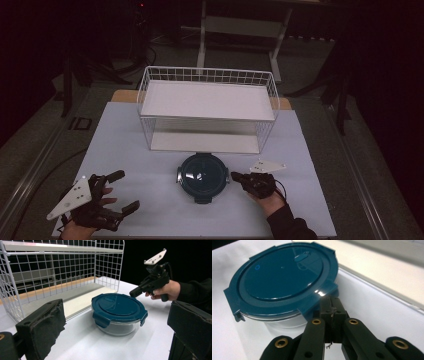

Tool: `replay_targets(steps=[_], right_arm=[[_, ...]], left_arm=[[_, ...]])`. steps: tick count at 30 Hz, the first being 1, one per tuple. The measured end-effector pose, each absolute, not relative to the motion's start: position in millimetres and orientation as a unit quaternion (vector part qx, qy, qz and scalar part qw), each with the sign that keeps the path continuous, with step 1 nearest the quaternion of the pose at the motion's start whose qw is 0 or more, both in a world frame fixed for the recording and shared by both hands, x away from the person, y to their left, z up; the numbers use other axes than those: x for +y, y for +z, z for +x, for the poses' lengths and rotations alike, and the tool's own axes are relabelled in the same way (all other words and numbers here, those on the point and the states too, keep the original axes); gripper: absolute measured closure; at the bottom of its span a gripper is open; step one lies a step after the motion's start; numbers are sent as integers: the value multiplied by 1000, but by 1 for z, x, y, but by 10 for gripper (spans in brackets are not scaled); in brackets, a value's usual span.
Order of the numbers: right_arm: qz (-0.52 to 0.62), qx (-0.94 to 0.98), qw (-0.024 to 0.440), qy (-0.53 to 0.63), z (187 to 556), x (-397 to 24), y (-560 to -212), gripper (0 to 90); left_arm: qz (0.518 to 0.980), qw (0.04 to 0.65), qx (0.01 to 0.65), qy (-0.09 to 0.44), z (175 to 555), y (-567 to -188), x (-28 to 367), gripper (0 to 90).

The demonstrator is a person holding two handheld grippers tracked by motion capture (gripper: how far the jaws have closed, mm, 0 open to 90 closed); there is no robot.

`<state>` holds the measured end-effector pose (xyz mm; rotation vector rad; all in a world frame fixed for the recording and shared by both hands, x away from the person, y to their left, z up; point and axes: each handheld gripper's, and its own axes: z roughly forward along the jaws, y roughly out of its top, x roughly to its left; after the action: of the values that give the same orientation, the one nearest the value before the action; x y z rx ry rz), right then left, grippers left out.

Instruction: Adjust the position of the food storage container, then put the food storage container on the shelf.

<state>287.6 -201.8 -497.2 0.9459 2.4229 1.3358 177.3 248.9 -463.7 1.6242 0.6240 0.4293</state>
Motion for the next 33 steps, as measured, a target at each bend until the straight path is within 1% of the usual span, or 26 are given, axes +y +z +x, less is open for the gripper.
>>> replay_targets(steps=[3, 4, 6, 7, 8, 9, 10, 11, 12, 13, 14, 15, 16, 17, 18, 20, 23, 26, 28, 31, 33], right_arm=[[322, 820, 109, 460, 287, -206, -494, 898], [322, 817, 114, 464, 285, -209, -491, 848], [318, 816, 112, 469, 283, -212, -488, 801], [318, 816, 112, 469, 283, -212, -488, 801], [314, 813, 117, 475, 280, -214, -483, 754], [314, 813, 117, 475, 280, -214, -483, 754], [315, 808, 121, 483, 277, -216, -478, 654], [315, 808, 121, 483, 277, -216, -478, 654], [313, 800, 121, 498, 274, -217, -472, 527], [313, 800, 121, 498, 274, -217, -472, 527], [306, 799, 126, 502, 271, -217, -467, 393], [300, 801, 128, 502, 270, -217, -465, 383], [295, 800, 130, 506, 268, -217, -463, 338], [287, 802, 129, 508, 267, -217, -462, 241], [284, 802, 127, 510, 266, -216, -460, 192], [278, 798, 117, 522, 265, -217, -457, 143], [273, 794, 119, 530, 262, -218, -453, 108], [264, 790, 150, 533, 258, -217, -448, 124], [264, 785, 179, 531, 255, -216, -445, 137], [254, 781, 176, 543, 253, -217, -440, 148], [248, 778, 172, 552, 253, -217, -438, 178]], left_arm=[[708, 624, 272, 187, 177, -464, 248, 15], [709, 624, 272, 186, 177, -464, 248, 15], [709, 624, 272, 184, 178, -463, 247, 15], [709, 624, 272, 184, 178, -463, 247, 15], [709, 625, 273, 182, 178, -463, 247, 15], [709, 625, 273, 182, 178, -463, 247, 15], [710, 624, 273, 180, 178, -463, 245, 15], [710, 624, 273, 180, 178, -463, 245, 15], [712, 625, 271, 173, 179, -460, 242, 15], [712, 625, 271, 173, 179, -460, 242, 15], [712, 624, 271, 173, 179, -459, 241, 15], [713, 624, 272, 171, 180, -458, 240, 15], [712, 625, 272, 169, 180, -456, 238, 14], [711, 626, 273, 166, 181, -454, 237, 14], [712, 627, 273, 161, 182, -453, 235, 14], [713, 628, 270, 153, 184, -450, 231, 14], [714, 628, 272, 147, 189, -446, 225, 14], [714, 626, 284, 136, 195, -442, 222, 9], [712, 626, 291, 127, 199, -439, 220, 0], [714, 624, 293, 123, 204, -434, 217, 0], [721, 614, 295, 127, 208, -431, 213, 0]])
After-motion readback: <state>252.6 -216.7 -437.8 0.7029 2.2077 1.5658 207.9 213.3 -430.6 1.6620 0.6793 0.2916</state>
